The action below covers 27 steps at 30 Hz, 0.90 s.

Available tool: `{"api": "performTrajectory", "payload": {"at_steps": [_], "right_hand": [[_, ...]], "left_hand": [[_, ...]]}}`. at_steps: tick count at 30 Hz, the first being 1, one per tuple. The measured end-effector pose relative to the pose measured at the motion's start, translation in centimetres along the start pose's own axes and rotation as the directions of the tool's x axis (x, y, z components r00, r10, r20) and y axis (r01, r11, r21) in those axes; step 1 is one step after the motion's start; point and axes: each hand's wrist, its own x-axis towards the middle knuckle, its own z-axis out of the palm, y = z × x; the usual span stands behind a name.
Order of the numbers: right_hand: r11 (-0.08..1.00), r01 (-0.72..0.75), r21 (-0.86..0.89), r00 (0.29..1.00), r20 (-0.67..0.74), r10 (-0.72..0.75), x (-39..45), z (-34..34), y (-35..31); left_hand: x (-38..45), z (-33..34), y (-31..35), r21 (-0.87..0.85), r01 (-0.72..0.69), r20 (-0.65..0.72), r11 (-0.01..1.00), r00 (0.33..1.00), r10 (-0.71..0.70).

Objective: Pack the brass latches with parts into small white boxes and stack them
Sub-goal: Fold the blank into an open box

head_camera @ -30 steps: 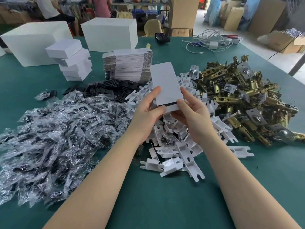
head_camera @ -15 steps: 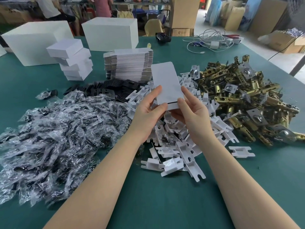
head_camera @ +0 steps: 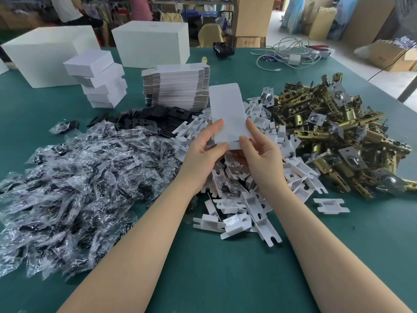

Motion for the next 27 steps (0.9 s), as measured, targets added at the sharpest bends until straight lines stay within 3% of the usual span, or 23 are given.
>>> {"api": "performTrajectory", "payload": {"at_steps": [19,27], "right_hand": [[1.0,-0.01,-0.027,1.0,-0.014,0.009,0.06,-0.11,0.44],[1.0,-0.016,0.021,0.997,0.074,0.015,-0.4,-0.29,-0.18]], "left_hand": [[0.02,-0.38,-0.29,0.167,-0.043,0.042,0.985,0.998,0.036],[0.25,-0.38,-0.4,-0.004,0.031,-0.012,1.0,0.999,-0.031]]}}
